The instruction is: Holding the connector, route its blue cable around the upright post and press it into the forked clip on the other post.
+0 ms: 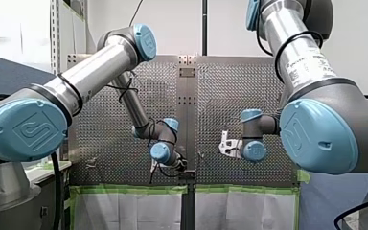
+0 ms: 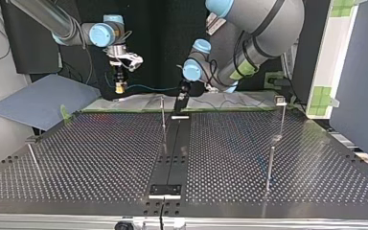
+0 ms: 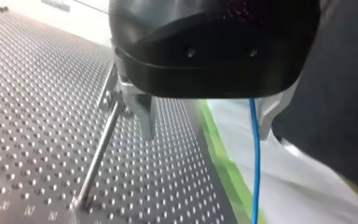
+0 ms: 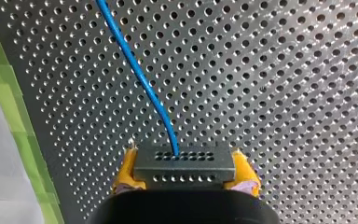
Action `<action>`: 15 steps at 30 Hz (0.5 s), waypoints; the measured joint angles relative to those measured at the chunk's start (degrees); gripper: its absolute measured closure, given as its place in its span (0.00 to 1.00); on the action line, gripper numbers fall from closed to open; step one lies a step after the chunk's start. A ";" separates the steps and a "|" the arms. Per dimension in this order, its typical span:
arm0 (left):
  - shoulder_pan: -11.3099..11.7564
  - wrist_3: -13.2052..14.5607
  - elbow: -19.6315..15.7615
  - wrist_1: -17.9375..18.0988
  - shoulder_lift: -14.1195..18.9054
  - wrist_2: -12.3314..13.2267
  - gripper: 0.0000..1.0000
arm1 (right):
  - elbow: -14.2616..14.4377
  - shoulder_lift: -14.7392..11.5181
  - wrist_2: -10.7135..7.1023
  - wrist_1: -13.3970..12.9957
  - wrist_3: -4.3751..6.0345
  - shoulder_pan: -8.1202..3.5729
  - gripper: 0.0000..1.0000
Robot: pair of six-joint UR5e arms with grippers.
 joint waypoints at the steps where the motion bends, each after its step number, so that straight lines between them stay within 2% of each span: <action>1: -0.06 -0.53 -0.01 -0.02 0.01 0.50 0.00 | 0.00 0.00 0.00 0.02 0.00 -0.13 0.84; 9: -0.32 -4.88 -0.02 -0.51 0.05 2.12 0.00 | -0.01 0.00 -0.05 0.04 -0.08 -1.90 0.84; 15: -0.21 -6.64 -0.06 -0.50 0.06 2.09 0.00 | -0.01 0.04 -0.13 0.09 -0.46 -2.79 0.84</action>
